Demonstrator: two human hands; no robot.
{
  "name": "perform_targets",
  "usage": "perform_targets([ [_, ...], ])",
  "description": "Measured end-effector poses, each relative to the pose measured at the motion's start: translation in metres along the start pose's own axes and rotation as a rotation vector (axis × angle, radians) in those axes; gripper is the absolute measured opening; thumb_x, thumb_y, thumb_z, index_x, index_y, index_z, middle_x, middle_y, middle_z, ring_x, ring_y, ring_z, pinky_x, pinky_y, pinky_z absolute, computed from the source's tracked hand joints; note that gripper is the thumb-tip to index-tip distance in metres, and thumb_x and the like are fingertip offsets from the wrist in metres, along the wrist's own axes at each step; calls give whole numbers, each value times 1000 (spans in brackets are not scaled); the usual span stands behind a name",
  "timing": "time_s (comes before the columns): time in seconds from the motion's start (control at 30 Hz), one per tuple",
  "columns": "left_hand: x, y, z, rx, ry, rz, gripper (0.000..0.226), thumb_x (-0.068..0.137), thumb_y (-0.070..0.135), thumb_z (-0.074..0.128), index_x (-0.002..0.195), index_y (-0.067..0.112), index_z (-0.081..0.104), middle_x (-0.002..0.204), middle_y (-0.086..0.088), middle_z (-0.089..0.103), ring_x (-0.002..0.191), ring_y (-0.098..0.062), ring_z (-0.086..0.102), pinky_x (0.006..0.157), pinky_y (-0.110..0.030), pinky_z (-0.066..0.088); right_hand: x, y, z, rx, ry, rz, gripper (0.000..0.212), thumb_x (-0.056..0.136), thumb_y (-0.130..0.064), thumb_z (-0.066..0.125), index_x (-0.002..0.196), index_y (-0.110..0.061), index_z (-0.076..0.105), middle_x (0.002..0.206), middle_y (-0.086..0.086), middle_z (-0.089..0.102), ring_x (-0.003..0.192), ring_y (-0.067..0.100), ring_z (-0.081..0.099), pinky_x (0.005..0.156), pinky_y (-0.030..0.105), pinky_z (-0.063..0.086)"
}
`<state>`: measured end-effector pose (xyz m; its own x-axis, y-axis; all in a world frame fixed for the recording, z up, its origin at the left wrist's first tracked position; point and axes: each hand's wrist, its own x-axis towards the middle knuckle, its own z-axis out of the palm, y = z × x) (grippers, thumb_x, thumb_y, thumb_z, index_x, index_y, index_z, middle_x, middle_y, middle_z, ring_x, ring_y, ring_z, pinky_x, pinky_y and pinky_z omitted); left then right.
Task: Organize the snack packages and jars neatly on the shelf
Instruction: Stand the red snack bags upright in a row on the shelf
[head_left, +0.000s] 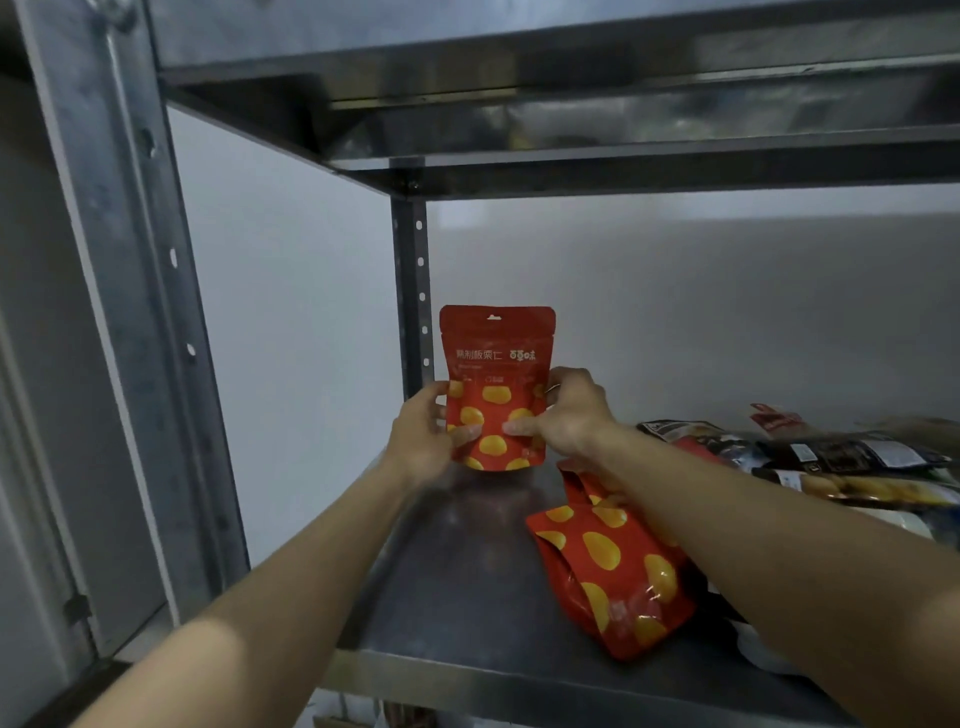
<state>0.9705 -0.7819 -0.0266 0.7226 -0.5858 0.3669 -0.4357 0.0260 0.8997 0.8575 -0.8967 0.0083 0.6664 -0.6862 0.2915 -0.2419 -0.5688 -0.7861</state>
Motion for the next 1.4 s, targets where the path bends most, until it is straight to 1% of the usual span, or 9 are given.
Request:
perform_targets([
  [0.07, 3, -3, 1, 9, -3, -16, 48, 86, 11, 70, 128, 16, 48, 123, -7, 60, 111, -28, 60, 92, -47, 54, 2, 2, 2, -12, -5, 1, 67, 68, -25, 88, 124, -10, 56, 122, 6, 63, 112, 25, 60, 96, 34, 51],
  [0.13, 5, -7, 1, 20, -9, -29, 47, 86, 14, 69, 128, 18, 48, 124, -5, 59, 113, -27, 60, 93, -49, 53, 4, 4, 5, -22, -16, -2, 66, 69, -25, 87, 125, -11, 55, 123, 6, 63, 113, 25, 60, 97, 36, 51],
  [0.23, 6, -10, 1, 43, -6, -34, 46, 88, 18, 67, 129, 19, 48, 125, -3, 59, 113, -26, 59, 95, -49, 52, 4, 6, 10, -16, -29, 8, 65, 74, -26, 83, 130, -13, 52, 126, 5, 61, 116, 26, 59, 99, 40, 50],
  [0.43, 8, -10, 1, 60, -24, -59, 45, 90, 19, 65, 130, 22, 45, 127, -3, 58, 114, -26, 58, 95, -49, 51, 6, 4, 12, -13, -27, 35, 65, 74, -26, 83, 130, -13, 51, 127, 6, 61, 116, 27, 59, 98, 41, 51],
  [0.7, 10, -12, -1, 66, -25, -78, 47, 90, 19, 64, 132, 23, 43, 127, -3, 56, 115, -26, 58, 95, -48, 52, 5, 1, 16, -13, -23, 49, 64, 78, -26, 80, 133, -14, 49, 131, 6, 58, 121, 28, 57, 102, 44, 48],
  [0.9, 14, -12, 0, 103, -24, -75, 48, 90, 20, 64, 133, 23, 42, 130, -2, 56, 117, -26, 57, 96, -45, 51, 7, -1, 15, -56, -24, 43, 64, 77, -26, 81, 132, -12, 50, 131, 7, 59, 121, 27, 56, 101, 39, 47],
  [1.1, 16, -15, -1, 98, -21, -67, 49, 90, 20, 65, 133, 23, 43, 128, -2, 57, 116, -25, 58, 94, -43, 52, 8, 0, 15, -63, -24, 49, 64, 77, -26, 81, 132, -11, 50, 131, 7, 58, 121, 28, 56, 101, 39, 47],
  [1.27, 15, -15, -1, 111, 10, -66, 50, 88, 21, 67, 133, 21, 44, 128, -3, 58, 114, -25, 58, 92, -39, 51, 8, 2, 14, -68, -29, 78, 71, 75, -28, 83, 134, -12, 47, 132, 8, 59, 121, 28, 57, 101, 41, 48],
  [1.4, 9, -10, -4, 133, 73, -92, 59, 83, 26, 72, 134, 18, 43, 131, -6, 56, 115, -28, 58, 96, -46, 51, 2, 0, -6, -63, -23, 107, 86, 67, -28, 88, 139, -13, 43, 131, 7, 59, 120, 28, 57, 97, 41, 50],
])
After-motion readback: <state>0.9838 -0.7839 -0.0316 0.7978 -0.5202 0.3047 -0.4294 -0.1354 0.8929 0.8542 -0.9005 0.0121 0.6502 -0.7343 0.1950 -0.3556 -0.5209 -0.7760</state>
